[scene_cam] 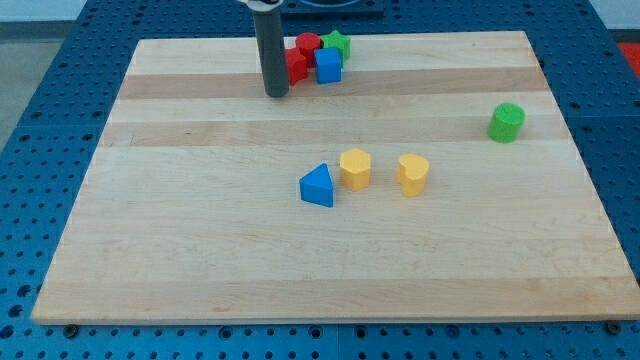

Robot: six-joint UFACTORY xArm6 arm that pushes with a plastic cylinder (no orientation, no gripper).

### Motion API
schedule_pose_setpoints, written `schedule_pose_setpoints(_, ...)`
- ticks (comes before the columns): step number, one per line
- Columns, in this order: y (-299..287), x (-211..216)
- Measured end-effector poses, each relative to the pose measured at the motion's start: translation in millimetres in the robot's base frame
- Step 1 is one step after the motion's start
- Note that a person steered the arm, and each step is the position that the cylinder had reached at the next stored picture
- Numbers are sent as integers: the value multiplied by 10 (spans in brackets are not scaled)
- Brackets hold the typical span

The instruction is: Move the blue triangle closer to the yellow hexagon

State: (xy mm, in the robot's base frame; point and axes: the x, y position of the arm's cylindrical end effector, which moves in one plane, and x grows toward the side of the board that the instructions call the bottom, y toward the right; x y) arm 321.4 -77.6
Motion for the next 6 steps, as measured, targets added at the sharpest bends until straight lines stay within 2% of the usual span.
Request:
schedule_pose_setpoints(4, 0, 1574)
schedule_pose_setpoints(5, 197, 1831)
schedule_pose_setpoints(6, 549, 1825)
